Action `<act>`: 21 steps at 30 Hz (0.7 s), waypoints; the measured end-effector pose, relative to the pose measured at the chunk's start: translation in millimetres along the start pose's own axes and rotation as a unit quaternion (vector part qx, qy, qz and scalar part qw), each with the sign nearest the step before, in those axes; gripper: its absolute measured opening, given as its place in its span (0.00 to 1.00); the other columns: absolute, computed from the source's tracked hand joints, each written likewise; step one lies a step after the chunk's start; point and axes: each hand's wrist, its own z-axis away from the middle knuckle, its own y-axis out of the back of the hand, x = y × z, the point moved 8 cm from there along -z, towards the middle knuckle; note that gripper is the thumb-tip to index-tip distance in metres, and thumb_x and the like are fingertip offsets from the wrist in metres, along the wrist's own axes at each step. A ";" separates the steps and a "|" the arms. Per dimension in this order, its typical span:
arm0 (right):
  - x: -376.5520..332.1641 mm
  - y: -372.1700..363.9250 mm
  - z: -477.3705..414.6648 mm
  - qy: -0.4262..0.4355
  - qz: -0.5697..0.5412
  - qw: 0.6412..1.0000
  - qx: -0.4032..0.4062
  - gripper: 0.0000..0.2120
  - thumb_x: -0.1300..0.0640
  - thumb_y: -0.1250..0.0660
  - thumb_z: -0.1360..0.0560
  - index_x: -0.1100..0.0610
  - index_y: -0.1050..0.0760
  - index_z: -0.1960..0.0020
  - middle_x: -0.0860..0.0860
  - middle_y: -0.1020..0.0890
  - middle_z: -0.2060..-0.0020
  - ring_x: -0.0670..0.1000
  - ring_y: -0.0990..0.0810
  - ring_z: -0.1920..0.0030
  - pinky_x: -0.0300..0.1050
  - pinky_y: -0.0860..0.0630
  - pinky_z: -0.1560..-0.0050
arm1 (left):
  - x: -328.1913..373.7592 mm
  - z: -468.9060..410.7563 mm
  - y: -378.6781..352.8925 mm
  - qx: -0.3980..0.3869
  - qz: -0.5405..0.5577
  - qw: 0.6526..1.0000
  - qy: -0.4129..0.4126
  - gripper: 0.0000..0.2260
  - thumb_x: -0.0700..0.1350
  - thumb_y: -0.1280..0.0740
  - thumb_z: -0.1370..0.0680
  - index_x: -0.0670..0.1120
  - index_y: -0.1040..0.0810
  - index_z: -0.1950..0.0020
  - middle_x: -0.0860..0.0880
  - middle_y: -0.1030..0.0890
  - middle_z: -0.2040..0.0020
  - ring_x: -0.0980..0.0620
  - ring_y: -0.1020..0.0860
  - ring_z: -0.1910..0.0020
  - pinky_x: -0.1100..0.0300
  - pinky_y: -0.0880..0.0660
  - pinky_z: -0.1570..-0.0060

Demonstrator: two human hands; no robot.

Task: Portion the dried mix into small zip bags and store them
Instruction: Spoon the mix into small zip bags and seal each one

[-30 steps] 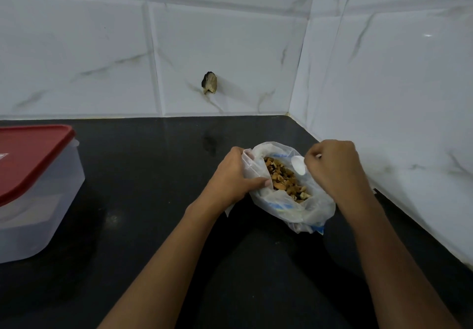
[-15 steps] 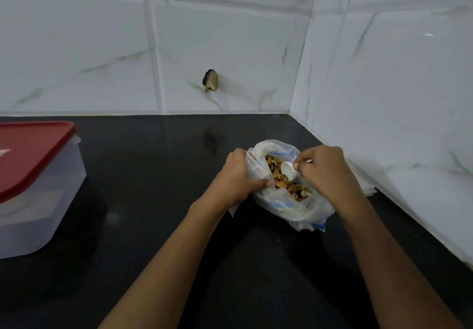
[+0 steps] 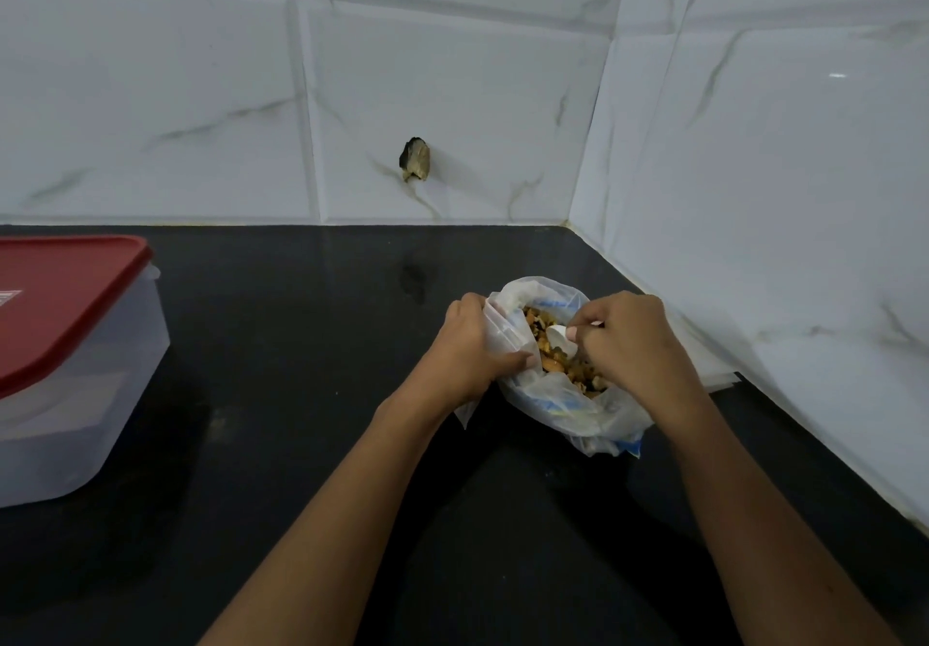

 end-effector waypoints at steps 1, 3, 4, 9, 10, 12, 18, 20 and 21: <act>6.8 -0.3 -0.6 -0.027 -0.039 0.999 -0.007 0.09 0.62 0.36 0.25 0.60 0.18 0.49 0.57 0.17 0.55 0.53 0.21 0.54 0.39 0.29 0.56 | -0.3 0.2 -0.1 -0.001 0.007 1.000 -0.003 0.28 0.46 0.27 0.29 0.44 0.37 0.34 0.47 0.34 0.35 0.55 0.33 0.45 0.61 0.32 0.48; 19.3 -0.5 -3.0 -0.092 -0.127 0.987 -0.019 0.07 0.64 0.34 0.27 0.61 0.18 0.53 0.55 0.19 0.64 0.50 0.21 0.60 0.38 0.30 0.59 | -1.4 0.3 -0.4 -0.002 0.025 1.000 -0.007 0.28 0.46 0.27 0.29 0.45 0.36 0.34 0.48 0.33 0.36 0.55 0.32 0.44 0.61 0.31 0.46; 25.0 -1.7 -3.6 -0.123 -0.162 0.979 -0.025 0.06 0.65 0.34 0.27 0.61 0.18 0.55 0.54 0.20 0.68 0.48 0.23 0.65 0.37 0.32 0.63 | -2.1 0.5 -1.0 -0.003 0.039 0.999 -0.006 0.28 0.46 0.27 0.29 0.45 0.36 0.34 0.48 0.33 0.36 0.54 0.31 0.43 0.60 0.30 0.44; 48.9 -13.3 -3.1 -0.242 -0.274 0.930 -0.042 0.04 0.65 0.33 0.27 0.62 0.21 0.59 0.53 0.23 0.72 0.46 0.31 0.72 0.37 0.34 0.69 | -7.0 1.9 -6.4 -0.013 0.142 0.990 0.007 0.23 0.45 0.26 0.30 0.50 0.33 0.42 0.47 0.30 0.37 0.51 0.27 0.40 0.50 0.26 0.39; 52.4 -17.1 -2.0 -0.260 -0.295 0.918 -0.048 0.04 0.65 0.34 0.27 0.62 0.21 0.60 0.53 0.24 0.72 0.45 0.33 0.74 0.35 0.35 0.74 | -7.7 2.4 -7.6 -0.017 0.163 0.986 0.010 0.21 0.45 0.26 0.30 0.52 0.33 0.44 0.47 0.29 0.38 0.51 0.26 0.40 0.51 0.26 0.40; 56.7 -23.6 -0.4 -0.283 -0.327 0.899 -0.065 0.06 0.66 0.34 0.27 0.61 0.23 0.63 0.53 0.25 0.73 0.45 0.38 0.75 0.31 0.40 0.82 | -8.2 2.7 -9.7 -0.023 0.186 0.982 0.014 0.20 0.45 0.26 0.30 0.55 0.34 0.46 0.48 0.29 0.37 0.51 0.26 0.40 0.51 0.25 0.40; 59.8 -26.6 -0.2 -0.297 -0.398 0.863 -0.090 0.06 0.67 0.37 0.26 0.63 0.26 0.62 0.54 0.26 0.72 0.44 0.39 0.76 0.30 0.45 0.83 | -5.7 0.6 -4.6 -0.019 0.141 0.990 0.020 0.23 0.46 0.27 0.29 0.51 0.35 0.39 0.48 0.32 0.36 0.50 0.29 0.37 0.52 0.28 0.38; 59.3 -26.6 -0.2 -0.297 -0.406 0.860 -0.092 0.06 0.68 0.37 0.26 0.64 0.26 0.61 0.54 0.26 0.72 0.43 0.38 0.79 0.30 0.45 0.84 | -2.3 0.6 -2.3 -0.018 0.117 0.993 0.012 0.25 0.46 0.27 0.29 0.48 0.35 0.36 0.48 0.33 0.35 0.50 0.31 0.37 0.53 0.29 0.37; 59.7 -26.0 -0.7 -0.295 -0.415 0.856 -0.089 0.06 0.68 0.37 0.26 0.64 0.26 0.61 0.54 0.25 0.72 0.43 0.38 0.80 0.30 0.45 0.84 | 0.0 0.5 -0.9 -0.014 0.101 0.995 0.002 0.26 0.46 0.27 0.29 0.47 0.35 0.35 0.48 0.34 0.35 0.51 0.32 0.38 0.54 0.30 0.37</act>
